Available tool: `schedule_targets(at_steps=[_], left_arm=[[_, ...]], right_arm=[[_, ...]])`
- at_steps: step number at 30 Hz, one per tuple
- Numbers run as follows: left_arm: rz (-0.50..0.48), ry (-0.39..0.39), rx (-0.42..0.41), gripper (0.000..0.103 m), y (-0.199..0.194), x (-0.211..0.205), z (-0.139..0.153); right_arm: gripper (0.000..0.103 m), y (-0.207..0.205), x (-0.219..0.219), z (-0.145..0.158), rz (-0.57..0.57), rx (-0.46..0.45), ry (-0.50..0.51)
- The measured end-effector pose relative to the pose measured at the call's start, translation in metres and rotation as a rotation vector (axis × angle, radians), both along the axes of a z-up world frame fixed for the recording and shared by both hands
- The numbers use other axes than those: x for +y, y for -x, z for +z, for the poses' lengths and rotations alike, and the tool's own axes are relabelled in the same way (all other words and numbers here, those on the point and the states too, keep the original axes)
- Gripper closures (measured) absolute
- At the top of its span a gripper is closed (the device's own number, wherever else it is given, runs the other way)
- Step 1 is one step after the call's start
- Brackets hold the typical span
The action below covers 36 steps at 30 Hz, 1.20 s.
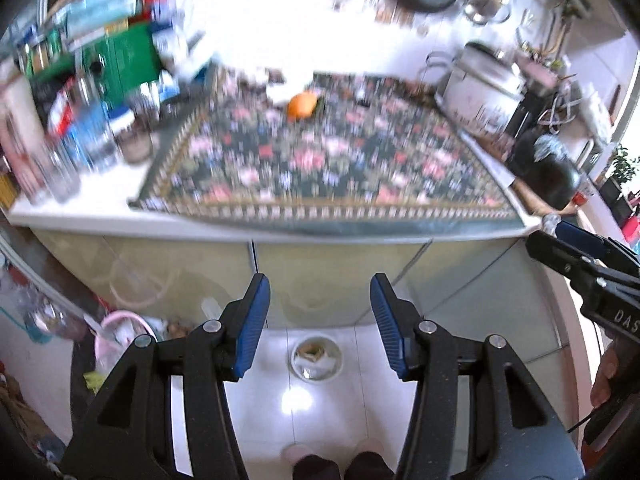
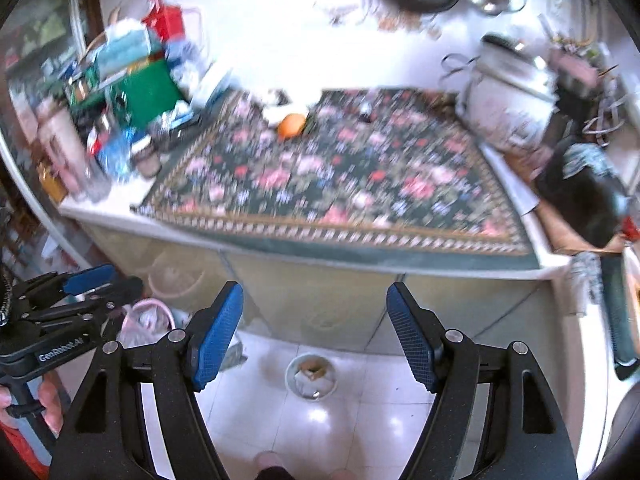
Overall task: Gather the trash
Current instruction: 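Raise both tools back toward the counter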
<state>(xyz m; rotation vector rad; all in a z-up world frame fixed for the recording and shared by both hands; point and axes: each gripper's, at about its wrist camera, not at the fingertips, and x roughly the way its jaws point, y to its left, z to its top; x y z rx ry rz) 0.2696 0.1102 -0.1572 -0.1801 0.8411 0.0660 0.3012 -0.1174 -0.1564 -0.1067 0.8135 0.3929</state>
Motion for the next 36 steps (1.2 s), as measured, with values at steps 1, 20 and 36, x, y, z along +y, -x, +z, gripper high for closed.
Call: schedule_targets(at_steps=[1,20,36], left_arm=[[-0.002,-0.006,-0.02,0.049,0.003,0.001,0.011],[-0.02,-0.038,-0.181,0.032,-0.077,0.011,0.089],[0.159,0.019,-0.061,0.031,-0.285,0.026,0.066]], right_arm=[[0.032,0.003,-0.003,0.011,-0.016,-0.019,-0.007],[0.031,-0.031,-0.027,0.091,-0.144,-0.256,-0.087],[0.031,-0.224,-0.049,0.098,0.004,-0.223,-0.103]])
